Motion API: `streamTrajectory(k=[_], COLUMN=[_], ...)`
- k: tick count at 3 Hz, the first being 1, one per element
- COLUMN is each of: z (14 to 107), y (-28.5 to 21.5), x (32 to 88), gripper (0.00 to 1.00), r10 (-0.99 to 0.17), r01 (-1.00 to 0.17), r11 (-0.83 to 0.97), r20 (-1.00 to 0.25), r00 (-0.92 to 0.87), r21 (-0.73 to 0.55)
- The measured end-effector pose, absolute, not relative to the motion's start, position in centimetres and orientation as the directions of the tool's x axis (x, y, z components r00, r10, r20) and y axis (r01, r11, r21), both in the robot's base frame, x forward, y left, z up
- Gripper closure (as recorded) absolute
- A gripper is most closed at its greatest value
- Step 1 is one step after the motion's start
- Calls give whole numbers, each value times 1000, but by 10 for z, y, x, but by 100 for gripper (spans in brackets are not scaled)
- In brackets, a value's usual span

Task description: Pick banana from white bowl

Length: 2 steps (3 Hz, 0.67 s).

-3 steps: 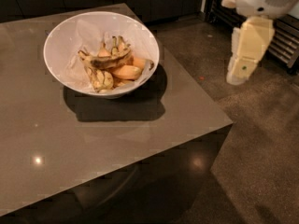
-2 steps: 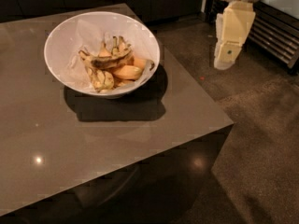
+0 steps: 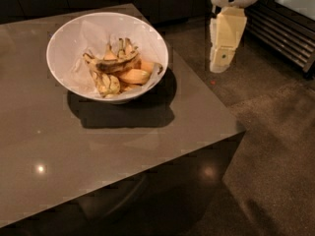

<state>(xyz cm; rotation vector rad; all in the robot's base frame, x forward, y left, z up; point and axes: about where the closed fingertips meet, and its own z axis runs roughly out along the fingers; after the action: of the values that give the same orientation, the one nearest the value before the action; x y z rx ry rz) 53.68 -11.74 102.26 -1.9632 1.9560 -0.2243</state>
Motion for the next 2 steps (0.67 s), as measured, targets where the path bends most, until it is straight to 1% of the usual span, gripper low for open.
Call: streamTrajectory(k=[2], z=[984], y=[-70], x=[578], gripper=[0], r10=[-984], r01=[-946], r11=[-149], r20=[-54], r00=[171], r21=[-287])
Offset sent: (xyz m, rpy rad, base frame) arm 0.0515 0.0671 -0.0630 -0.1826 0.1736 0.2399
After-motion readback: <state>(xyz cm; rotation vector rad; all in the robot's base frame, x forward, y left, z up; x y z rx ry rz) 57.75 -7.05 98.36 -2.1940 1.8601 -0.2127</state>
